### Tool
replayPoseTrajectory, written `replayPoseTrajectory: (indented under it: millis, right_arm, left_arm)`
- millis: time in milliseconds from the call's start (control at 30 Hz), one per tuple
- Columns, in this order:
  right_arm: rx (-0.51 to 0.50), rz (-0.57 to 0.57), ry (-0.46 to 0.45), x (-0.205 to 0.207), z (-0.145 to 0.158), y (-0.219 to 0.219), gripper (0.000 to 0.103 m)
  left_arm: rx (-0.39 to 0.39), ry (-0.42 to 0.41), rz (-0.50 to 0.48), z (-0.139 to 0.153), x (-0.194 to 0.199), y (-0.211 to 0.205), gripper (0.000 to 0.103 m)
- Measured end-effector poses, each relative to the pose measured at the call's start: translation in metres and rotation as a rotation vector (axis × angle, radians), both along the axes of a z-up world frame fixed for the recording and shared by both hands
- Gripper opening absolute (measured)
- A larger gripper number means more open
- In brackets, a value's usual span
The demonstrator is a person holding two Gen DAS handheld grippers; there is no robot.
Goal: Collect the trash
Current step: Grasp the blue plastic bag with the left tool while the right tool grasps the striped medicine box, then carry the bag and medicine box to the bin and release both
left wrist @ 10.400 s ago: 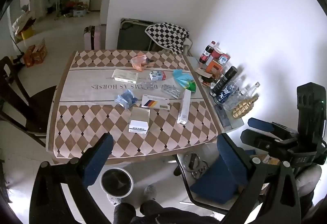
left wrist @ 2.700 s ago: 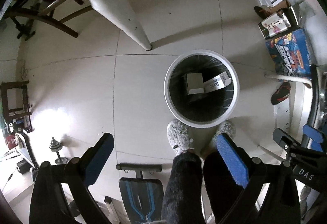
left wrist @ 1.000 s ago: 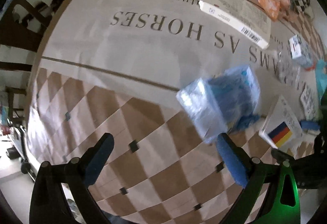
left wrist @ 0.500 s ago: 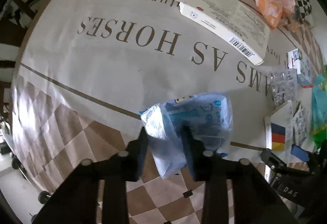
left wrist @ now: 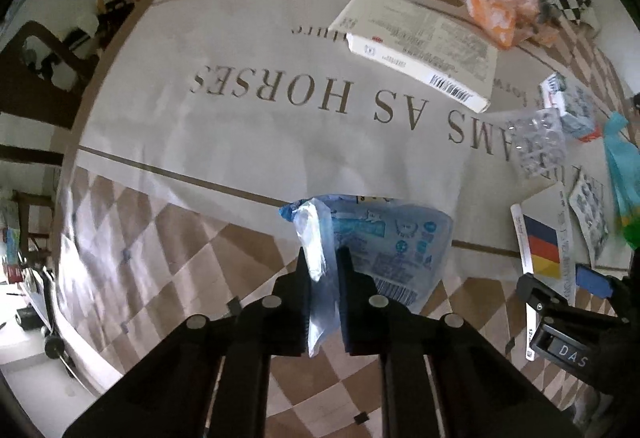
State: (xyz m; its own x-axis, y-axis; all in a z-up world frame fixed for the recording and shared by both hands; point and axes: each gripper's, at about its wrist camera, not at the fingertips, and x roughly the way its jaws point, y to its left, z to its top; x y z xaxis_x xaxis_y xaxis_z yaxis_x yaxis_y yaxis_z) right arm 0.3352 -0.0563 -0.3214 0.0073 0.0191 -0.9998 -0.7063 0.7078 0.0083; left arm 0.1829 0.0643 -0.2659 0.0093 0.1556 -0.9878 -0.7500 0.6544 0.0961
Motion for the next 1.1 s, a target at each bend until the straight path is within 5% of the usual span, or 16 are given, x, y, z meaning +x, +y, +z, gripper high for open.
replayPoseTrajectory:
  millis: [367,433,733,900,1100]
  right_arm:
    - [0.174,-0.120,-0.092,-0.082,0.066,-0.032,0.082]
    - [0.215,-0.143,-0.111,-0.111,0.081,-0.037,0.082]
    - [0.347,-0.277,-0.129,-0.223,0.139,-0.094,0.082]
    - [0.341,-0.351,-0.098,-0.299,0.127,-0.115,0.082]
    - [0.277,-0.393,0.047,-0.382,0.069,-0.136,0.082]
  left_arm:
    - [0.127,-0.085,-0.070,0.083,-0.073,-0.040,0.008]
    - [0.136,-0.100,-0.084,0.067,-0.080,-0.037,0.008]
    - [0.143,-0.164,-0.150,0.081,-0.200,-0.047,0.008]
    - [0.084,-0.133,-0.168,0.068,-0.262,-0.060,0.008]
    - [-0.028,-0.037,-0.155,0.011,-0.322,-0.080,0.009]
